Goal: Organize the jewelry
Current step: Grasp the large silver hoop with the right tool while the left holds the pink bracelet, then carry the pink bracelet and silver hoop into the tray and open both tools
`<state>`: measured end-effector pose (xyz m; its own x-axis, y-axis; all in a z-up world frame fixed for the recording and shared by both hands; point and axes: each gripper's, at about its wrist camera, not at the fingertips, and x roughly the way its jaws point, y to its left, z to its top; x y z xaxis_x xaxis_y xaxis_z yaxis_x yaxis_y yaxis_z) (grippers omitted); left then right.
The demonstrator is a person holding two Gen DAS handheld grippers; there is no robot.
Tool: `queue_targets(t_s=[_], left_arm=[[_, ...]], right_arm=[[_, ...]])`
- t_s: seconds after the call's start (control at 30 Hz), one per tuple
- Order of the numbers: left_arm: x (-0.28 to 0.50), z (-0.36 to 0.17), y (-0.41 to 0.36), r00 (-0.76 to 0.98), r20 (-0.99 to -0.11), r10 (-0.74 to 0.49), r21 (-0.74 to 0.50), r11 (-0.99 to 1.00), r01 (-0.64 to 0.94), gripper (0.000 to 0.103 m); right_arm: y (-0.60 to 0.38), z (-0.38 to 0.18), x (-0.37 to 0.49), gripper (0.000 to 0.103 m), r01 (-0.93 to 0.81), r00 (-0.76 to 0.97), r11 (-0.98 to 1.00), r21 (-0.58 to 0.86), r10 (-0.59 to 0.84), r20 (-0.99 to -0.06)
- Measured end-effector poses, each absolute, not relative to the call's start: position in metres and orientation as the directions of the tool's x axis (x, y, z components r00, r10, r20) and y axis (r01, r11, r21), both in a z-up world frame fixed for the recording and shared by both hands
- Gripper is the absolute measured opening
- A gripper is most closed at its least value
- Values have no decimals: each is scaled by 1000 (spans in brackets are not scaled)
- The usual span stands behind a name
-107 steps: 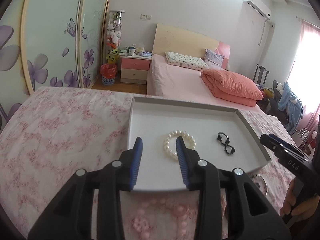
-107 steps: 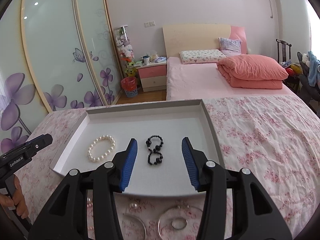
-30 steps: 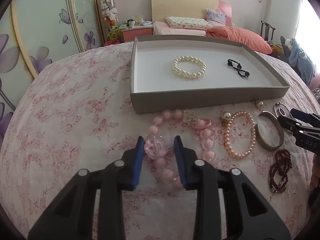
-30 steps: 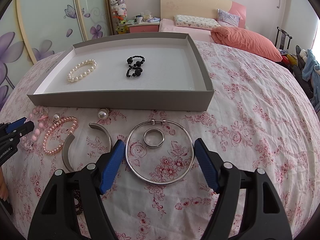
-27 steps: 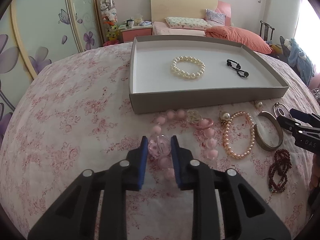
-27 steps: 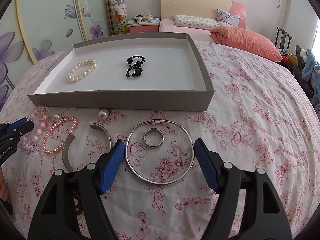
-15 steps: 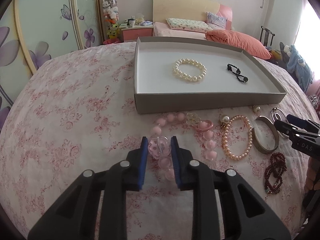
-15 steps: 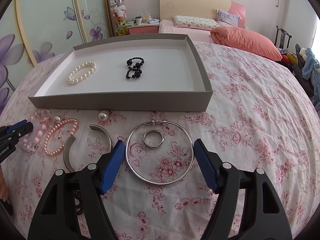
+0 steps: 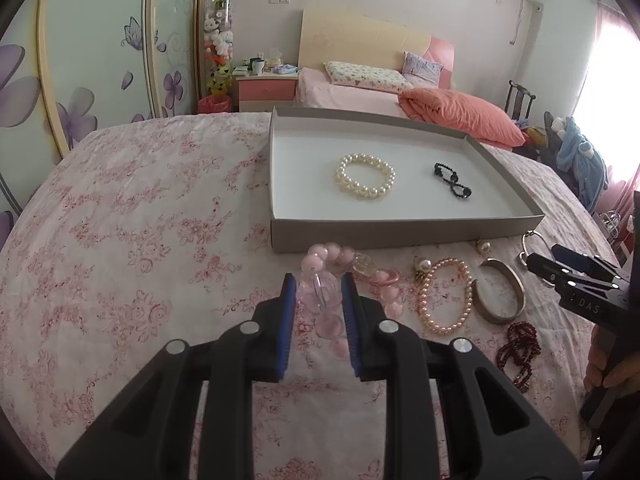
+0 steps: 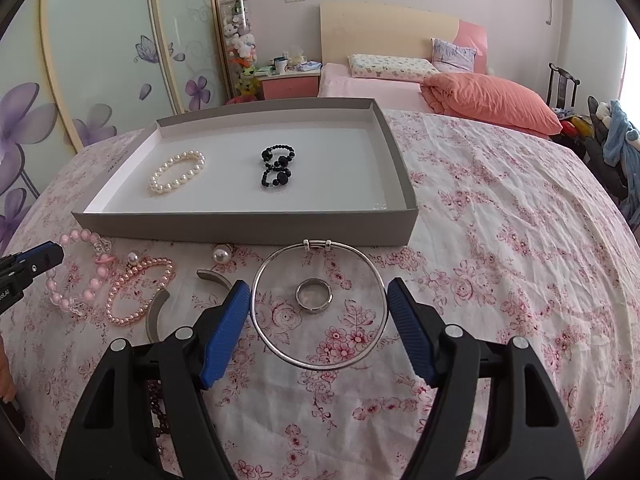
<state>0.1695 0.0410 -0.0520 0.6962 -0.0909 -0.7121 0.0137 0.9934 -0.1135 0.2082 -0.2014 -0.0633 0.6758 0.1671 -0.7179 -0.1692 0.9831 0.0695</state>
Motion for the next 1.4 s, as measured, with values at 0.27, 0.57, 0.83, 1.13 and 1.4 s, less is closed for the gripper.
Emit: queue_targets(t_s=[0.27,0.57,0.83,1.13,1.4], left_arm=[[162,-37,40,735,-665,-131,-154,987,36,23],[156,-24,38,764,-623,-164,-190,980,56,23],[152,-17,38,778,-602,-181,-211,975,64,23],[145,-5,38,796,-574,-192,-221,972,75,23],[138,11,34,820,-539,-194,-220,972,86,23]], right_arm=[[-203,-58,204,71,-172,696,982,78,176,-696],[-202,-49,194,71,-180,719,979,94,196,-667],[-199,-36,186,71,-194,748,974,114,222,-625],[-195,-18,176,71,-210,785,970,123,243,-569],[-190,2,164,71,-225,836,968,110,250,-489]])
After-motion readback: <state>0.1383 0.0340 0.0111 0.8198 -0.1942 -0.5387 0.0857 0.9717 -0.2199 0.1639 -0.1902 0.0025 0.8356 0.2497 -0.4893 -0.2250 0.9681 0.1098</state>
